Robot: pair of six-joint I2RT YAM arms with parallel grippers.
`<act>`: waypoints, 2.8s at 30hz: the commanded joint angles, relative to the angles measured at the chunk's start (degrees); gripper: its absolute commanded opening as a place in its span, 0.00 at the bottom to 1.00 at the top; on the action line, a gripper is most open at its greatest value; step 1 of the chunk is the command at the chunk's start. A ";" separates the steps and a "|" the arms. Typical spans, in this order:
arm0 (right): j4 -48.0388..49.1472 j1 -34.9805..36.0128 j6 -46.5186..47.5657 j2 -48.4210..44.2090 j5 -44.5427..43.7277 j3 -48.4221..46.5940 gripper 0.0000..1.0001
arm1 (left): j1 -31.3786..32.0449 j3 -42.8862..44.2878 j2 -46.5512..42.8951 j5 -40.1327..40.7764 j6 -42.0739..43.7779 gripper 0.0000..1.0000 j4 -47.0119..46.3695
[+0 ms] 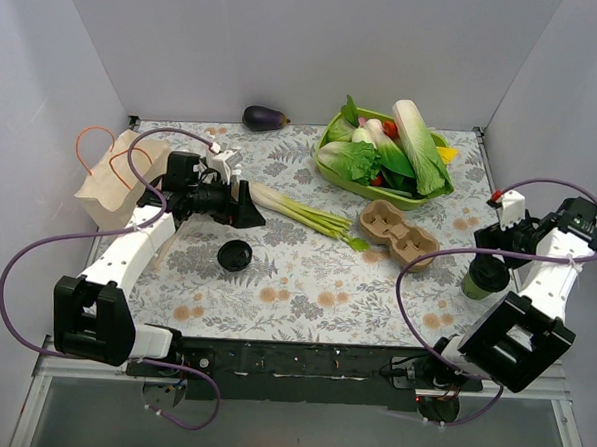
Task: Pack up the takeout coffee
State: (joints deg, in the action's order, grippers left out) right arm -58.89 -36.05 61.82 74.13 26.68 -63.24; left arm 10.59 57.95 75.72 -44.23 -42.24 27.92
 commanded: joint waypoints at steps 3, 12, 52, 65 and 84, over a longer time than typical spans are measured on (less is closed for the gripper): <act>-5.43 0.37 -3.11 -2.41 9.08 -13.38 0.98 | -0.31 2.60 0.30 -1.91 -0.30 0.75 -0.94; -4.92 21.44 -10.93 2.59 5.77 -18.94 0.80 | -0.31 1.64 -1.19 -0.86 -0.57 0.75 -1.64; 6.69 49.06 -24.91 27.21 -14.37 -20.52 0.56 | -0.31 0.49 -4.71 0.28 0.58 0.75 -0.15; 6.33 49.24 -25.17 28.27 -15.60 -19.38 0.52 | -0.31 -0.03 -4.80 0.72 0.67 0.76 -0.32; 6.25 49.50 -25.08 29.32 -15.78 -19.64 0.46 | -0.31 -0.74 -4.71 0.72 0.49 0.76 -0.94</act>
State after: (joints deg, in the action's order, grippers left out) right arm -52.23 13.19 37.28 103.37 10.31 -81.60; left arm 10.59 56.31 71.59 -43.09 -42.02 27.79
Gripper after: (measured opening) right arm 0.483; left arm 0.755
